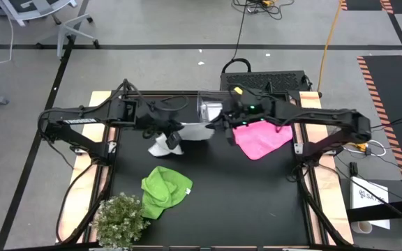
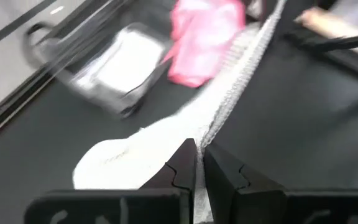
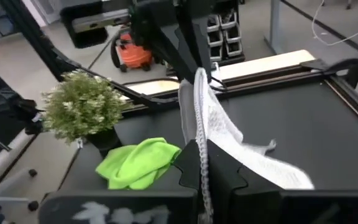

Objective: Fold microfiber towels
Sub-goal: Fold the gray microfiber cloth

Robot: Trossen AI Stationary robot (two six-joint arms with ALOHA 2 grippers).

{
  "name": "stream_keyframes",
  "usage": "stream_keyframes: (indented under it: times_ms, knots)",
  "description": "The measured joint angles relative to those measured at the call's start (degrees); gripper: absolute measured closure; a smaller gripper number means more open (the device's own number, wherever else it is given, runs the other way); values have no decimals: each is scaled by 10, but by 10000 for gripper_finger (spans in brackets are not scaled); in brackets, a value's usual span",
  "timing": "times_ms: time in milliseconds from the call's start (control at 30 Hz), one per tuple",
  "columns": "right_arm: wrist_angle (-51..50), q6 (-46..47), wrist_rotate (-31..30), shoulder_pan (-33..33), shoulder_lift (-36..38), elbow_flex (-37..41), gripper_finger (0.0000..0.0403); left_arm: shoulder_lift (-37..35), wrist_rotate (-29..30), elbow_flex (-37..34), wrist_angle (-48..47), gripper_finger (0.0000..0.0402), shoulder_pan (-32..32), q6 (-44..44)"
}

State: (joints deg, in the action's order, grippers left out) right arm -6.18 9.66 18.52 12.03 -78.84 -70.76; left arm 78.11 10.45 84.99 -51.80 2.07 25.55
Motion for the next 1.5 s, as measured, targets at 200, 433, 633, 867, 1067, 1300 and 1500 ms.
stream_keyframes:
  times_ms: [200,433,633,867,1067,1300,1500]
  knots:
    - [-61,1,-64,-31,50,0,403,0,-28,0,56,376,-13,-32]
    - [-64,1,-83,-56,64,0,403,36,-3,-8,32,375,-23,-26]
    - [-61,14,-82,-66,64,0,403,93,0,-9,-23,375,-28,-6]
    - [-64,19,-80,-69,65,0,403,142,-15,-9,-15,375,-44,22]
    - [-78,19,-80,-69,82,0,403,174,-14,-9,-20,375,-77,18]
    - [-102,19,-81,-69,107,0,403,216,15,-9,-16,333,-101,7]
    - [-129,19,-81,-79,112,0,403,242,33,-8,-15,264,-99,26]
